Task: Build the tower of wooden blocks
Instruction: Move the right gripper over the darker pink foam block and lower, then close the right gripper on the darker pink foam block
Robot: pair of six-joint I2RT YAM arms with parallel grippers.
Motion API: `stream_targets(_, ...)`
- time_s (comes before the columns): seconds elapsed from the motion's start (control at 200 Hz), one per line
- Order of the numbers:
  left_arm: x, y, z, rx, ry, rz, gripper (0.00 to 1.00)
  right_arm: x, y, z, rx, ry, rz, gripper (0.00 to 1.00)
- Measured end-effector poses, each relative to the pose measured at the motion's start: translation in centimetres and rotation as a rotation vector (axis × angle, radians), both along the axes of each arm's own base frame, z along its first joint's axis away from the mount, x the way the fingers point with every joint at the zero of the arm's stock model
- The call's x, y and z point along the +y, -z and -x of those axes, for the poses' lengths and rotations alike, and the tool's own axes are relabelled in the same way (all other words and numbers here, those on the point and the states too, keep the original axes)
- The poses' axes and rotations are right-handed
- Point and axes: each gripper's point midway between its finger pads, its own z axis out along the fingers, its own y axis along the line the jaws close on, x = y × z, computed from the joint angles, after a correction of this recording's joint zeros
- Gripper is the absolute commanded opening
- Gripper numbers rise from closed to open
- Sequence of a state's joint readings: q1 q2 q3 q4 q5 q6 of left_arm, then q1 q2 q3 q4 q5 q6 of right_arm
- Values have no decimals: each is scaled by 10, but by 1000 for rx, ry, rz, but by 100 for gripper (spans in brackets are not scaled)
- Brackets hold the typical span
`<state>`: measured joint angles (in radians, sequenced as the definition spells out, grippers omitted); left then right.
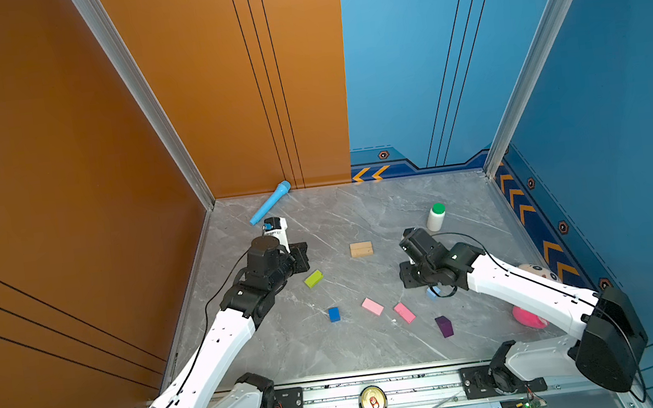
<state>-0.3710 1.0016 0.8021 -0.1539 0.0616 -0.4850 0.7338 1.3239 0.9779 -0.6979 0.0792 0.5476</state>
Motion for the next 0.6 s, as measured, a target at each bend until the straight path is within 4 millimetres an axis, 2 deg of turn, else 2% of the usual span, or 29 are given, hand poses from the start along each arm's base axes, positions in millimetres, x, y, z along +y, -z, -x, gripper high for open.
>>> stream_targets(0.13,6,-1,6,-5,-11,-11,13,2,16,24,50,-77,59,58)
stream_targets(0.285,9,3,9,7,-17,-21,13,8,34,39,95,-158,123,67)
stream_targets(0.601,10,7,10,23,-23,-31,13,5,74,56,194,-236,236,68)
